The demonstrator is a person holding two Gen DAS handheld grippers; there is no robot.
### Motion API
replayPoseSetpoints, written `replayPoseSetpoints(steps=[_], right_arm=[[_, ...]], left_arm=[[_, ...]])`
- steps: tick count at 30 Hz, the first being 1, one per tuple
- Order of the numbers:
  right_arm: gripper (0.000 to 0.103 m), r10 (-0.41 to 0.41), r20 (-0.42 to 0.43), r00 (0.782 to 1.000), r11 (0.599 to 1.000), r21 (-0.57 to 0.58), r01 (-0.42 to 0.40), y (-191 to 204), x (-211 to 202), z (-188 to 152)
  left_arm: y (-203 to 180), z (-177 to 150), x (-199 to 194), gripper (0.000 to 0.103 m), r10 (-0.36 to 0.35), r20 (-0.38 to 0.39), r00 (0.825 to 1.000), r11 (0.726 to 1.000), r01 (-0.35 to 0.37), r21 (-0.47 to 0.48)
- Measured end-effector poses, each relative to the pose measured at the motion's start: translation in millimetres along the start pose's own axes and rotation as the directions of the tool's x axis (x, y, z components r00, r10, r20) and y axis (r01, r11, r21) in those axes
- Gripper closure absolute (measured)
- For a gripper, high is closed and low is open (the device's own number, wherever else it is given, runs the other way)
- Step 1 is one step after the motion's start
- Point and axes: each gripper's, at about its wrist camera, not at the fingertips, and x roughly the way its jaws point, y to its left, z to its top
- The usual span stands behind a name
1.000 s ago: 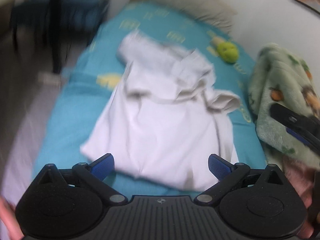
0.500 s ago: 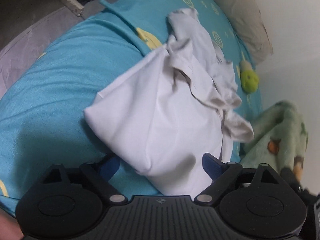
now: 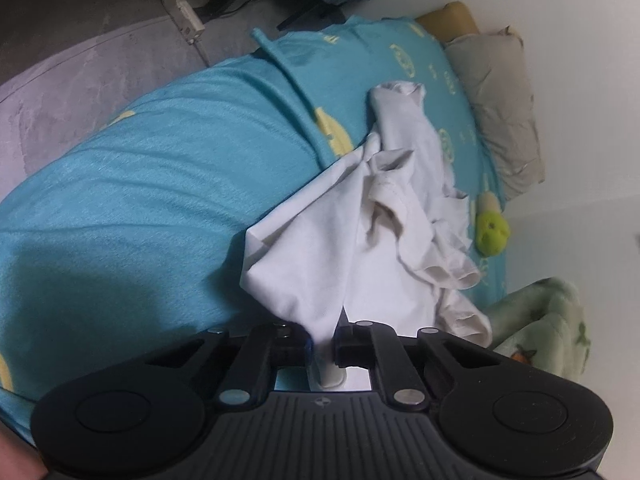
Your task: Fold clothes
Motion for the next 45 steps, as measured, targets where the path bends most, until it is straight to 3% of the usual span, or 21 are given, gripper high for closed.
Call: replayPoseSetpoints(steps=[4, 6, 8, 9, 12, 14, 20, 25, 31, 40, 45], right_arm=[[0.011, -0.024, 0.114, 0.993, 1.000, -0.003, 0.025, -0.2, -0.7, 6.5], [0.031, -0.031, 0.185, 0.982, 0.999, 0.025, 0.027, -1.9, -5.5, 12.8], [0.042, -0.060, 0.218, 0.974, 0.998, 0.036, 0.053, -2.1, -8.2, 14.0], [0.056, -0.072, 0.231, 0.970, 0.997, 0.038, 0.065, -1.8, -9.5, 13.5], [0.082, -0.094, 0.271, 0.958, 0.995, 0.009, 0.095, 3.7, -13.2, 9.6], [0.088, -0.090, 0.302, 0.949, 0.993, -0.045, 0.108, 12.1, -17.8, 6.1], [0.090, 0.049, 0.383, 0.922, 0.969, -0.243, 0.050, 51.9, -50.4, 12.0], [0.091, 0.072, 0.400, 0.914, 0.927, -0.365, 0.087, 99.5, -72.0, 12.6], [0.092, 0.114, 0.416, 0.902, 0.898, -0.432, 0.085, 129.0, -108.8, -9.5], [0.092, 0.112, 0.370, 0.922, 0.892, -0.446, 0.071, 116.0, -168.1, -72.2], [0.092, 0.085, 0.335, 0.938, 0.896, -0.437, 0.075, 105.4, -171.0, -78.8]], left_arm=[[-3.2, 1.5, -8.9, 0.095, -0.083, 0.022, 0.996, 0.996, 0.084, -0.024], [-3.3, 1.9, -13.0, 0.096, -0.106, 0.033, 0.994, 0.994, 0.106, -0.022], [-3.0, 1.7, -15.6, 0.096, -0.119, 0.039, 0.992, 0.993, 0.120, -0.024], [-2.7, 1.5, -16.8, 0.096, -0.124, 0.040, 0.991, 0.992, 0.125, -0.027], [-4.7, 1.9, -18.1, 0.096, -0.139, 0.048, 0.989, 0.990, 0.139, -0.014], [-9.2, 0.8, -21.3, 0.097, -0.156, 0.055, 0.986, 0.988, 0.155, 0.017], [-40.3, 3.1, -42.9, 0.097, -0.222, 0.099, 0.970, 0.971, 0.210, 0.113], [-69.3, 6.9, -67.1, 0.097, -0.269, 0.109, 0.957, 0.960, 0.257, 0.108], [-102.7, -8.0, -114.4, 0.097, -0.288, 0.133, 0.949, 0.948, 0.262, 0.182], [-93.6, -73.2, -203.4, 0.097, -0.237, 0.137, 0.962, 0.956, 0.206, 0.207], [-84.9, -82.9, -213.3, 0.097, -0.223, 0.158, 0.962, 0.961, 0.191, 0.198]])
